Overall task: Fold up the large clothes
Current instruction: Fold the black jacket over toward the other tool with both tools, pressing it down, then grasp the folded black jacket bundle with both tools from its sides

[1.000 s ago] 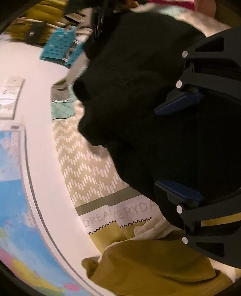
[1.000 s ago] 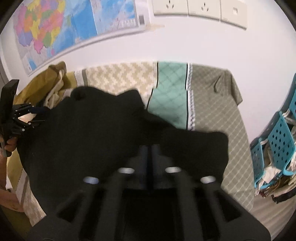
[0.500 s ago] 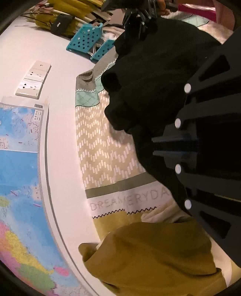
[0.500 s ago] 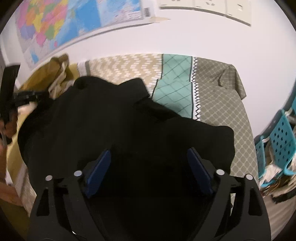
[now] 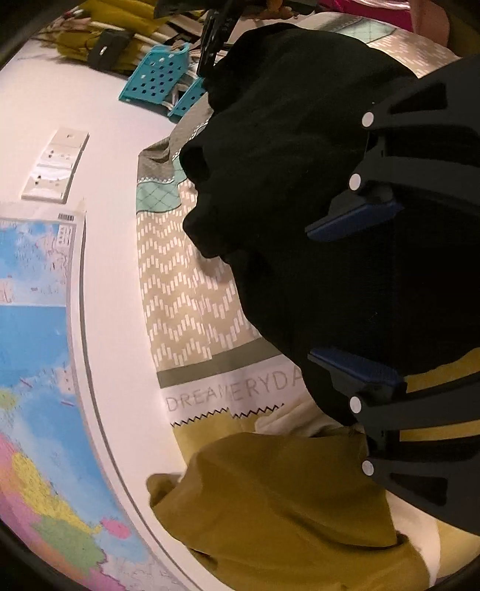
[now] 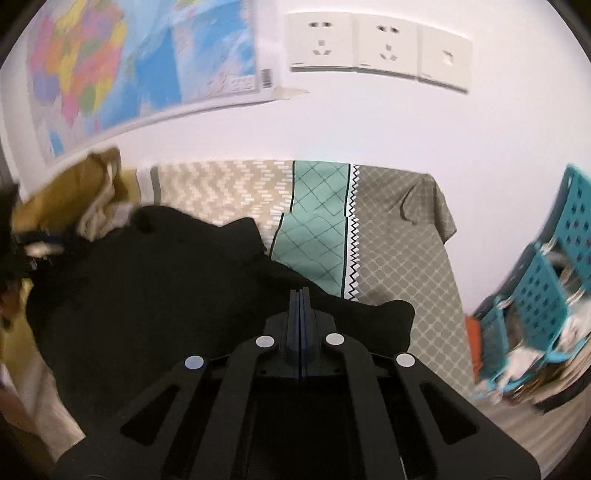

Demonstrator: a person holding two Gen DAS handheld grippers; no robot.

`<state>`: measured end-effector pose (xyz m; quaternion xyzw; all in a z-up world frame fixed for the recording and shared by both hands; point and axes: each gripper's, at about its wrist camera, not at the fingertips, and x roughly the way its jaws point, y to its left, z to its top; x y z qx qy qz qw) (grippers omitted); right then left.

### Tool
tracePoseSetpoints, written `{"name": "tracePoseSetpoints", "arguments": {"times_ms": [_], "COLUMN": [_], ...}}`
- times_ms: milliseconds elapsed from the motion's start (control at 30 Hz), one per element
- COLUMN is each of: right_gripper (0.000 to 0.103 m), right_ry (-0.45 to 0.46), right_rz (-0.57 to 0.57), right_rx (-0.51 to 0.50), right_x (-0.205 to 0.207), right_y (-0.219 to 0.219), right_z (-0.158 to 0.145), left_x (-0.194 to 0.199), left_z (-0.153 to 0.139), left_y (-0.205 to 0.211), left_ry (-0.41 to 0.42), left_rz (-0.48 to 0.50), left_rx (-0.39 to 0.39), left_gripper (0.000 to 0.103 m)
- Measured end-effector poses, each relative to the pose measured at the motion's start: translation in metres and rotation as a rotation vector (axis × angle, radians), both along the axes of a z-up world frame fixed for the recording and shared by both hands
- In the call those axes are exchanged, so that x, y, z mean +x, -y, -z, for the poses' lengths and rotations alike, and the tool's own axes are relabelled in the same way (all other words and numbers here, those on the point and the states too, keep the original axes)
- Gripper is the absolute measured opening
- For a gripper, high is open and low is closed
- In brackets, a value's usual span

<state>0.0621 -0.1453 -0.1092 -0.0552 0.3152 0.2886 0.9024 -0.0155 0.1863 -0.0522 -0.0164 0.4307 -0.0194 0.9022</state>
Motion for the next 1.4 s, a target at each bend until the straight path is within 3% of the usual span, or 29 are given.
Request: {"name": "tracePoseSetpoints", "arguments": {"times_ms": [100,133,167,200,233,333,467,533,567,633,667,733,833,1067,1167,1233,1267,1333,1400], "right_gripper": [0.002,0.012,0.040,0.050,0.054,0.056,0.065,0.061,0.047,0.033,0.028,0.012,0.007,0.006,0.007,0.009,0.012,0.015,0.029], "right_ry": [-0.073,-0.085,-0.090,-0.088,-0.077,-0.081,-0.067,-0.062,-0.065,-0.073,-0.074,-0.050,-0.034,0.095,0.034,-0.034,-0.047,-0.070,-0.072], "right_rz": [-0.027,-0.022,-0.018,-0.014,-0.008,0.003,0.010,-0.002,-0.013,-0.019,-0.022,0.004,0.021,0.094,0.098,0.082,0.097,0.095,0.104], "right_rx": [0.020,0.007,-0.004,-0.014,-0.027,-0.064,-0.193,-0.214,-0.207,-0.208,-0.205,-0.224,-0.153,-0.030,-0.051,-0.091,-0.120,-0.108,-0.057], "right_x": [0.005,0.003,0.001,-0.001,-0.004,-0.006,0.002,0.005,0.005,0.007,0.007,0.006,0.002,-0.003,0.014,0.026,0.029,0.031,0.027], "right_y": [0.001,0.001,0.001,0.002,0.003,0.004,-0.011,-0.017,-0.017,-0.017,-0.017,-0.014,-0.001,0.022,0.015,0.004,0.001,0.002,0.011], "right_z": [0.010,0.017,0.021,0.023,0.026,0.030,0.043,0.049,0.050,0.052,0.052,0.048,0.034,-0.011,0.005,0.028,0.036,0.043,0.036], "left_x": [-0.007,-0.011,-0.015,-0.018,-0.021,-0.019,-0.009,-0.006,-0.005,-0.005,-0.006,-0.006,-0.004,0.006,0.021,0.027,0.027,0.020,0.011], "left_z": [0.003,0.003,0.003,0.003,0.004,0.011,0.019,0.023,0.025,0.026,0.026,0.023,0.015,-0.013,0.006,0.026,0.032,0.030,0.020], "left_y": [-0.001,-0.001,0.000,0.001,0.003,0.007,0.009,0.008,0.009,0.015,0.018,0.025,0.027,0.021,0.008,0.002,0.003,0.003,0.000], "left_ry": [0.000,0.002,0.003,0.001,-0.006,-0.053,-0.087,-0.088,-0.089,-0.078,-0.070,-0.061,-0.028,0.081,0.017,-0.040,-0.050,-0.033,-0.007], "left_rz": [-0.014,-0.014,-0.009,-0.010,-0.013,0.014,0.056,0.051,0.059,0.074,0.075,0.091,0.074,0.037,-0.009,-0.051,-0.041,-0.061,-0.064], "left_rx": [-0.009,-0.012,-0.012,-0.003,0.021,0.061,0.000,-0.031,-0.052,-0.047,-0.029,-0.031,-0.015,-0.034,-0.050,-0.037,-0.030,-0.005,-0.020], "left_gripper": [0.060,0.065,0.068,0.077,0.079,0.082,0.083,0.073,0.066,0.042,0.037,0.012,0.005,0.005,0.022,0.045,0.048,0.064,0.066]}}
